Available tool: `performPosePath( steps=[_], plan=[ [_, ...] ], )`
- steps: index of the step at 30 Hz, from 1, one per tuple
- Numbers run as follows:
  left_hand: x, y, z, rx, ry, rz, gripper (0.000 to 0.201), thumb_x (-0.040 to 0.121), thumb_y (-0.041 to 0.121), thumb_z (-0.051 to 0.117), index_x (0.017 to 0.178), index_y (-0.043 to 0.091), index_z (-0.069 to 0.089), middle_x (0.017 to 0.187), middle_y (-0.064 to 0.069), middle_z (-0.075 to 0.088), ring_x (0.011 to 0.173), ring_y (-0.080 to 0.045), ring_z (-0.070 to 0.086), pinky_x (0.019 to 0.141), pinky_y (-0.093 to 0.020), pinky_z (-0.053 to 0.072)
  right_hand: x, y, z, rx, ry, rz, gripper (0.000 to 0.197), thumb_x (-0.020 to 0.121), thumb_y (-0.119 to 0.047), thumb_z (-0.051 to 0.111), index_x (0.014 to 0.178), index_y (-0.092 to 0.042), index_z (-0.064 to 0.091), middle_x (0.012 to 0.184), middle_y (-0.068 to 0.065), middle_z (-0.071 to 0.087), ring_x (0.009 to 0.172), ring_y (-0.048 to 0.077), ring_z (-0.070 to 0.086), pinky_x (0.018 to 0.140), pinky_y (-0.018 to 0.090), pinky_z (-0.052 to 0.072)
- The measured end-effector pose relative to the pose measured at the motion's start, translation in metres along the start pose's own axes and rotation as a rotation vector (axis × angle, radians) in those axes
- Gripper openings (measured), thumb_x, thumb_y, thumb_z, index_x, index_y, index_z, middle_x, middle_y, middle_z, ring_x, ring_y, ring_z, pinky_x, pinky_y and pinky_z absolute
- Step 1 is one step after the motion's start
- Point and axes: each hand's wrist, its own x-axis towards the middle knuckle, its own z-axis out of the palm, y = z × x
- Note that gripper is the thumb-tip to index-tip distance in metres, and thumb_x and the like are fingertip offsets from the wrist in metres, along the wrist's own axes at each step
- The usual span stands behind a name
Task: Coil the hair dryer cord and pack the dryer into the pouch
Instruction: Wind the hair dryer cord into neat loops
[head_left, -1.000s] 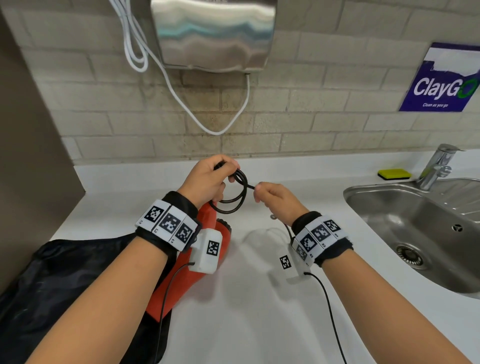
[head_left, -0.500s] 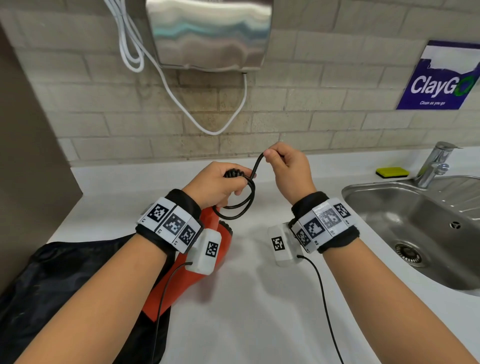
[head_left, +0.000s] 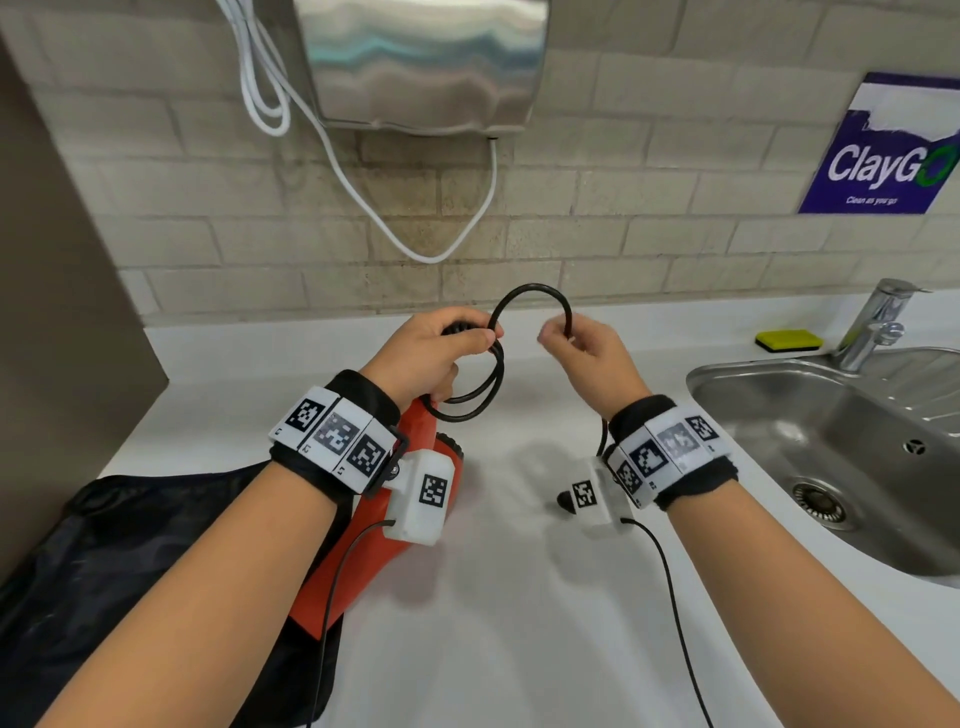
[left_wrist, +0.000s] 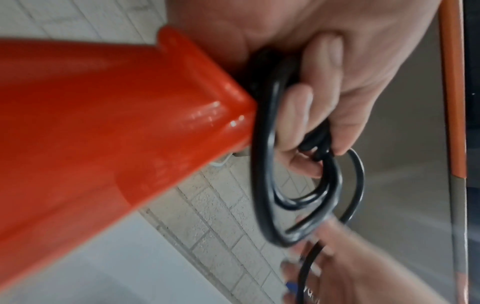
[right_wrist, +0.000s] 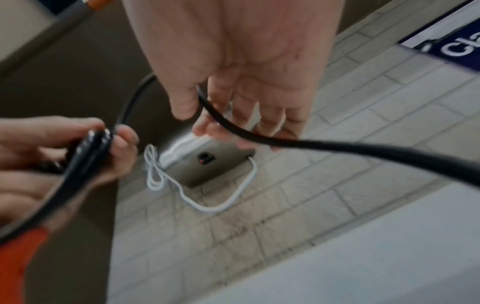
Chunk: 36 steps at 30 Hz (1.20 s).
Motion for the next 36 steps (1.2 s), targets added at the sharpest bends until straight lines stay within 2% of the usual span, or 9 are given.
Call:
performPosePath(
  steps=[3,8,10,13,17,20,25,30,36],
  plan=[
    [0.002,-0.002,-0.003,-0.022,0.036,0.015,0.012,0.091,0.011,0.052,0.092,0.018,0.061,0.038,0.013,0.049,0.027,-0.006,0.026,0.034,-0.018,0.026,-0.016,0.033,-0.001,-0.155,-0.189,0.162,0.01,0.089,-0.012,0.053,0.083,-0.014,0.061,0.084,0.001,0.06,0.07,0.005,0.05,0.068,0.01,0.039],
    [0.008,-0.007,-0.004,-0.097,0.168,0.008,0.015,0.09,0.013,0.055,0.085,0.024,0.063,0.063,0.009,0.059,0.027,-0.007,0.027,0.035,-0.018,0.027,-0.041,0.072,-0.001,-0.246,-0.373,0.426,0.007,0.088,-0.017,0.056,0.085,-0.014,0.061,0.093,0.002,0.061,0.085,0.015,0.054,0.068,0.018,0.038],
    [0.011,-0.009,-0.005,-0.125,0.208,-0.003,0.012,0.09,0.016,0.054,0.084,0.024,0.061,0.073,0.004,0.06,0.028,-0.006,0.027,0.035,-0.018,0.027,-0.051,0.08,-0.001,-0.279,-0.494,0.476,0.006,0.087,-0.013,0.057,0.089,-0.013,0.063,0.097,0.0,0.059,0.092,0.015,0.053,0.078,0.015,0.038],
    [0.013,-0.009,-0.005,-0.14,0.216,-0.017,0.008,0.091,0.02,0.053,0.086,0.019,0.059,0.079,0.001,0.06,0.026,-0.006,0.026,0.034,-0.017,0.026,-0.058,0.09,0.002,-0.414,-0.577,0.471,0.012,0.088,-0.012,0.052,0.093,-0.016,0.061,0.111,0.0,0.06,0.087,0.009,0.053,0.07,0.007,0.039],
    [0.013,-0.009,-0.004,-0.144,0.194,-0.003,0.014,0.093,0.021,0.049,0.082,0.017,0.057,0.076,0.001,0.059,0.026,-0.006,0.026,0.033,-0.017,0.025,-0.048,0.09,0.007,-0.463,-0.357,0.428,0.017,0.09,-0.004,0.043,0.076,-0.01,0.052,0.097,0.012,0.059,0.075,0.017,0.056,0.06,0.01,0.043],
    [0.011,-0.009,-0.005,-0.136,0.156,0.021,0.014,0.094,0.02,0.047,0.084,0.018,0.056,0.076,0.002,0.057,0.027,-0.006,0.026,0.033,-0.017,0.025,-0.04,0.074,0.007,-0.227,-0.216,0.384,0.031,0.091,0.001,0.038,0.068,-0.016,0.048,0.085,0.014,0.054,0.071,0.023,0.053,0.064,0.016,0.044],
    [0.011,-0.01,-0.004,-0.136,0.128,0.032,0.014,0.095,0.018,0.045,0.092,0.019,0.06,0.074,0.002,0.055,0.028,-0.006,0.026,0.033,-0.017,0.023,-0.032,0.015,0.014,0.224,0.03,0.201,0.028,0.095,-0.001,0.036,0.076,-0.02,0.045,0.079,0.005,0.057,0.082,0.024,0.058,0.073,0.033,0.055],
    [0.014,-0.01,0.0,-0.077,0.163,0.022,0.018,0.095,0.024,0.044,0.086,0.014,0.056,0.076,0.003,0.056,0.027,-0.007,0.029,0.034,-0.017,0.026,-0.036,-0.034,0.013,0.54,0.127,0.055,0.025,0.087,0.008,0.049,0.074,-0.014,0.046,0.077,0.003,0.056,0.06,0.005,0.063,0.06,0.02,0.058],
    [0.014,-0.008,0.007,-0.037,0.128,0.025,0.021,0.096,0.027,0.042,0.091,0.01,0.054,0.078,0.001,0.056,0.027,-0.006,0.03,0.034,-0.017,0.027,-0.04,-0.043,0.027,0.464,0.166,-0.065,0.032,0.078,0.012,0.06,0.071,-0.018,0.049,0.073,-0.001,0.058,0.071,0.014,0.064,0.07,0.028,0.058]
  ],
)
